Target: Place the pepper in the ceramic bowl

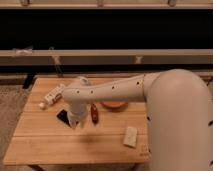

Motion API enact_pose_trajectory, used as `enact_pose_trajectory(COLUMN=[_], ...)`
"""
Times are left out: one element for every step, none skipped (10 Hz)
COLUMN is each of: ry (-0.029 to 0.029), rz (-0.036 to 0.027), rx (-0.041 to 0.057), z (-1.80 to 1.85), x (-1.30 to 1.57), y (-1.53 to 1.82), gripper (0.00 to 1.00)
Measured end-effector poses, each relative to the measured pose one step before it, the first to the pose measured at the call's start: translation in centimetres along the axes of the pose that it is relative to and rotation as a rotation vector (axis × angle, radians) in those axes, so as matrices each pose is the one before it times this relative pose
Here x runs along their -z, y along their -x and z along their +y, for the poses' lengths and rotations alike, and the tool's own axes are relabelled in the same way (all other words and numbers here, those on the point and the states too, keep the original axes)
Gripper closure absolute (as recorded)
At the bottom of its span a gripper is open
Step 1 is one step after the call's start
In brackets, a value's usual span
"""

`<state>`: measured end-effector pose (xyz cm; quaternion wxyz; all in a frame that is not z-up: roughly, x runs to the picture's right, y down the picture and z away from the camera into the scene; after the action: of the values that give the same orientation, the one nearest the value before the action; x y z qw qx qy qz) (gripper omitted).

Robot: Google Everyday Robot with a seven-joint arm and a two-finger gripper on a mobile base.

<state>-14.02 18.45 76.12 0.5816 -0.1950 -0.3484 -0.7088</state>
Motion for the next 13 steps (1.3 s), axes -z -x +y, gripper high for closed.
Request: enact_pose_trajectory(ry=[0.00929, 0.01031, 0.02000, 0.01019, 0.00952, 0.00740, 0.00841, 0.00785, 0.00833, 0.00542, -0.00001, 0.00334, -0.00169], rz=[0.00404, 0.00253, 0.00836, 0.00419, 0.00145, -0.00027, -0.00374, -0.00473, -0.00578, -0.00571, -0.00499, -0.00369, -0.00522], rx=[-0.00315, -0.00121, 0.00237, 0.00275, 0.00419, 0.00369, 0.00237, -0.00004, -0.00395, -0.00315, -0.00331, -0.00462, -0.00108], z=[1.076, 0.991, 1.705, 0.818, 0.702, 0.573, 0.765, 0.920, 1.301, 1.050, 0.802, 0.912, 0.760], x=[0.414, 0.219, 0.224, -0.026, -0.249, -0.366, -0.638, -0.700, -0.950, -0.712, -0.493, -0.422, -0.520], y=[-1.197, -0.988, -1.776, -0.877, -0.726, -0.610, -0.715, -0.686, -0.874, -0.727, -0.549, -0.446, -0.620], gripper=[0.59, 0.59, 0.54, 0.53, 0.50, 0.43, 0.32, 0.24, 0.20, 0.20, 0.20, 0.20, 0.21])
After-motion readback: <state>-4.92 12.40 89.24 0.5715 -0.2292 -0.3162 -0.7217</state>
